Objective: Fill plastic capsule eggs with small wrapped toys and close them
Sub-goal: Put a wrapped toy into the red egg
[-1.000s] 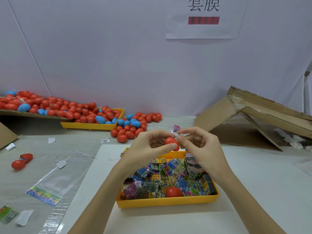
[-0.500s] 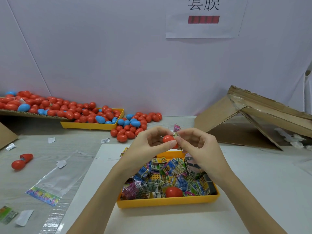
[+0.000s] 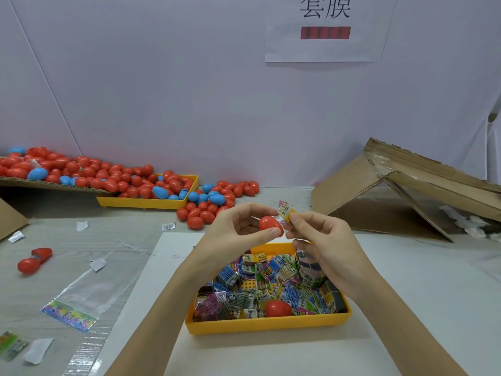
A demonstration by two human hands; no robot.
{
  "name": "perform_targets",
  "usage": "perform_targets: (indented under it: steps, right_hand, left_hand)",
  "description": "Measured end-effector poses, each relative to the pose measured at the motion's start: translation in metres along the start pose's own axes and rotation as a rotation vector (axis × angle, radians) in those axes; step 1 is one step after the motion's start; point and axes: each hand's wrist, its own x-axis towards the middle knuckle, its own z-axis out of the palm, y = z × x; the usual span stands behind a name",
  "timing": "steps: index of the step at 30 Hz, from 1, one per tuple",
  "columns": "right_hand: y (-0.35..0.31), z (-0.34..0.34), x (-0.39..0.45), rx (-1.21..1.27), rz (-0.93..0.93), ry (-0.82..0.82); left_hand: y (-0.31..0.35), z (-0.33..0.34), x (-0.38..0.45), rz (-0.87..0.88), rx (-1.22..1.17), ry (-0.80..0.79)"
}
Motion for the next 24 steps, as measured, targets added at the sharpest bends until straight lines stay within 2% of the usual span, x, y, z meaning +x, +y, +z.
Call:
perform_targets:
  steps: [24]
  right_hand:
    - [-0.0007,0.0002,-0.0010,-0.163,-0.068,-0.055]
  left_hand:
    - [0.0020,0.0020,-0.0011,0.000,-0.005,0.001]
